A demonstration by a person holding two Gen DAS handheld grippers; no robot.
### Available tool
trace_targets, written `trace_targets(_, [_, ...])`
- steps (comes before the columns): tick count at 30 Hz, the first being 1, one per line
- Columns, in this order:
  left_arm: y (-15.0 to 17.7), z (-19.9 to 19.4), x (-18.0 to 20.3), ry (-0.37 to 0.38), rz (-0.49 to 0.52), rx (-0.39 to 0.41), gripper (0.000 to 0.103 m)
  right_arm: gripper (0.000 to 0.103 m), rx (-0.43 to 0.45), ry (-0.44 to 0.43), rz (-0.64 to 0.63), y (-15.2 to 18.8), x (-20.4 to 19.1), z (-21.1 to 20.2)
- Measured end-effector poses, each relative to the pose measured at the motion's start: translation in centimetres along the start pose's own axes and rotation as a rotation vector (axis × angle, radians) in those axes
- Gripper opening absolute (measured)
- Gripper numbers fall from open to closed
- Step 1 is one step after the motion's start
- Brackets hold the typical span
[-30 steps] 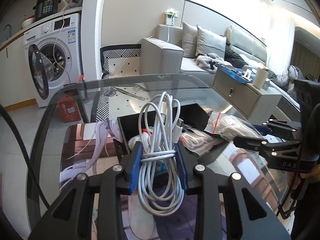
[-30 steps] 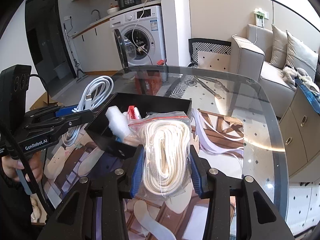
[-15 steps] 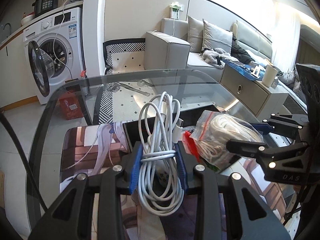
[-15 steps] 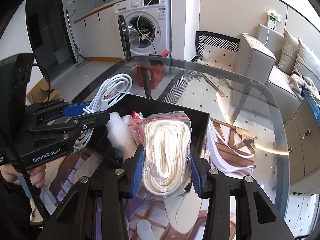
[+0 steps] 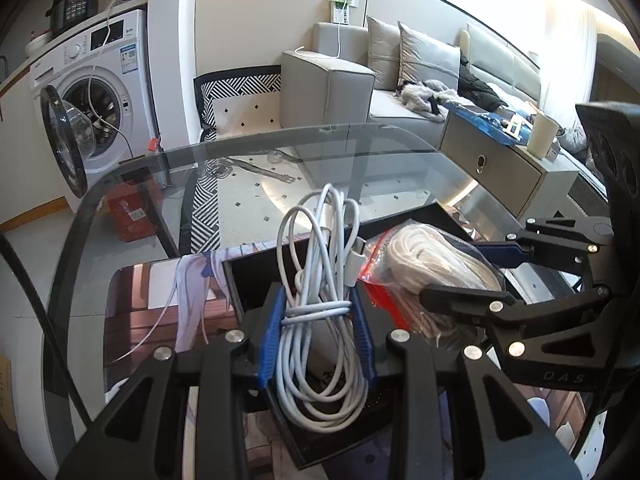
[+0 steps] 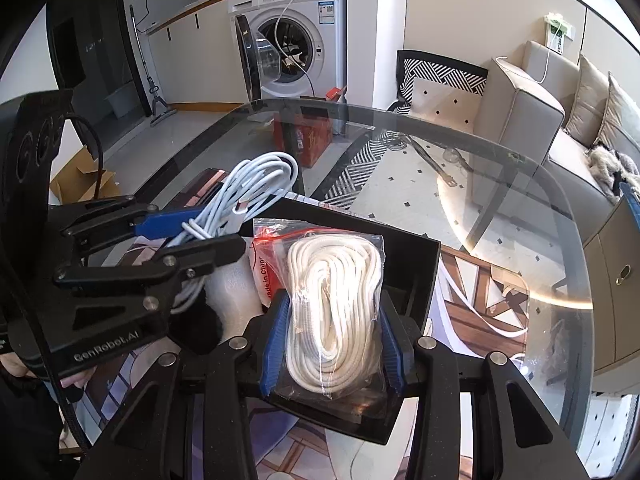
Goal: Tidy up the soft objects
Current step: 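Carry the rope bag with the right tool while the left tool carries the cable to the box, then open the right tool into the box while the left tool releases the cable inside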
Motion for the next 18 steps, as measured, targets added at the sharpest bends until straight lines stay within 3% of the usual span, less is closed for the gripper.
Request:
trace_targets(15, [0.7, 0.0, 0.6, 0.011, 0.022, -0.015, 0.031, 0.042, 0.052, 0.005, -0.019, 0.6, 0.1, 0.4])
trace_targets(18, [1.0, -0.2, 0.7, 0.016, 0.026, -0.025, 0.031, 0.051, 0.089, 0.001, -0.037, 0.6, -0.1, 0.0])
Point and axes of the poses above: each gripper's, at about its wrist camera, not at the fingertips, and z roughly the way its jaws point, x to its right, y to its underside, the point moved 7 cm from there along z, roughly the way its jaws point, and after that the axes turned 4 degrees about x, right-handed, at the moved point
